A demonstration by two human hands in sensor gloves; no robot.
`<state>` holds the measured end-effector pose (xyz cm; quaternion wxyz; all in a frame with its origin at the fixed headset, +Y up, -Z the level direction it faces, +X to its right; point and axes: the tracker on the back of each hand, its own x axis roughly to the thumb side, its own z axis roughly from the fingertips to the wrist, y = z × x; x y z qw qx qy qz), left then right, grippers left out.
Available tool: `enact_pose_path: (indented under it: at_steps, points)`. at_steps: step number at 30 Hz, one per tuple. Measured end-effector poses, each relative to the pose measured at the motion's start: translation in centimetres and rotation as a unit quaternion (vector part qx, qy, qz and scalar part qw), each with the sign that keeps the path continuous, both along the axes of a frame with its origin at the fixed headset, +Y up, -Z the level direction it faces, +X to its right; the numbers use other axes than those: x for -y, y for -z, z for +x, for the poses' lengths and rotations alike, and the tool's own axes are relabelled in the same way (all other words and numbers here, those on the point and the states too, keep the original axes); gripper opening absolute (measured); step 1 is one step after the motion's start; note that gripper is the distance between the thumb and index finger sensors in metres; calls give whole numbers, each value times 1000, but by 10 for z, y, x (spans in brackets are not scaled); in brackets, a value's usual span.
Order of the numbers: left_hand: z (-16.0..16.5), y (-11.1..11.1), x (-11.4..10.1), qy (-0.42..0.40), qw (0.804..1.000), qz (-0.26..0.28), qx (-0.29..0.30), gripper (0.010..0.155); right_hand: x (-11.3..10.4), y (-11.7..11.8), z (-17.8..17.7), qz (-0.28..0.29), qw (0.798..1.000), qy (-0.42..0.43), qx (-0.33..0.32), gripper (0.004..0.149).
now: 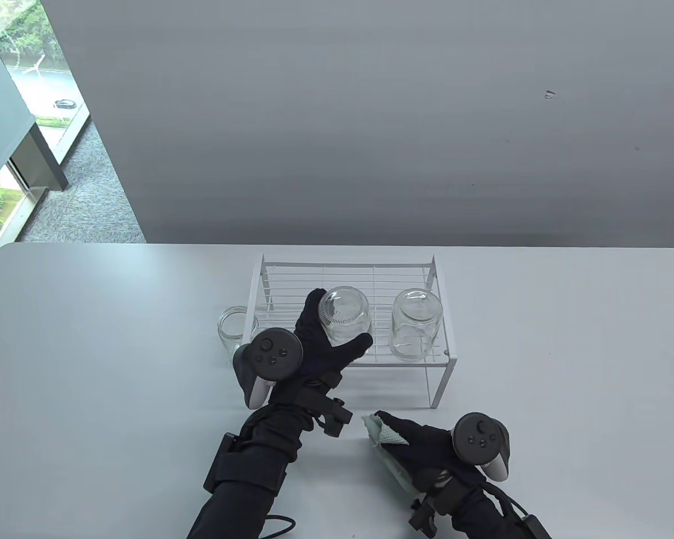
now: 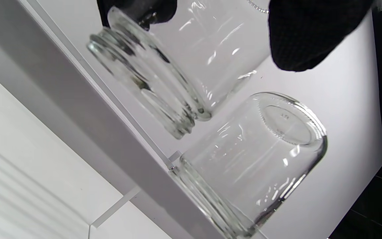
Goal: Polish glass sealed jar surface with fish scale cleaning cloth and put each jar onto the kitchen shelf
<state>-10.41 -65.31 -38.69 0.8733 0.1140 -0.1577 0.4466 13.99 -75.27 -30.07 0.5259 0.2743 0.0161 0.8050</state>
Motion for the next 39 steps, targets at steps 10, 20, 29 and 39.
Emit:
enact_pose_path:
  at_steps: [10,20,29,39]
  points:
    - [7,6,8,28,999,-7,-21,109,-1,1,1,-2,1000,-1,-4,50]
    - [8,7,9,38,999,-3,-21,107,-1,1,1,-4,1000,-1,-5,50]
    - [4,3,11,5,1000,1,-4,108,-1,2,1,-4,1000,-2,-7,50]
    - [-23,-22,-10,-21,998,50,9,108,-2,2,1,-2,1000,0,-7,50]
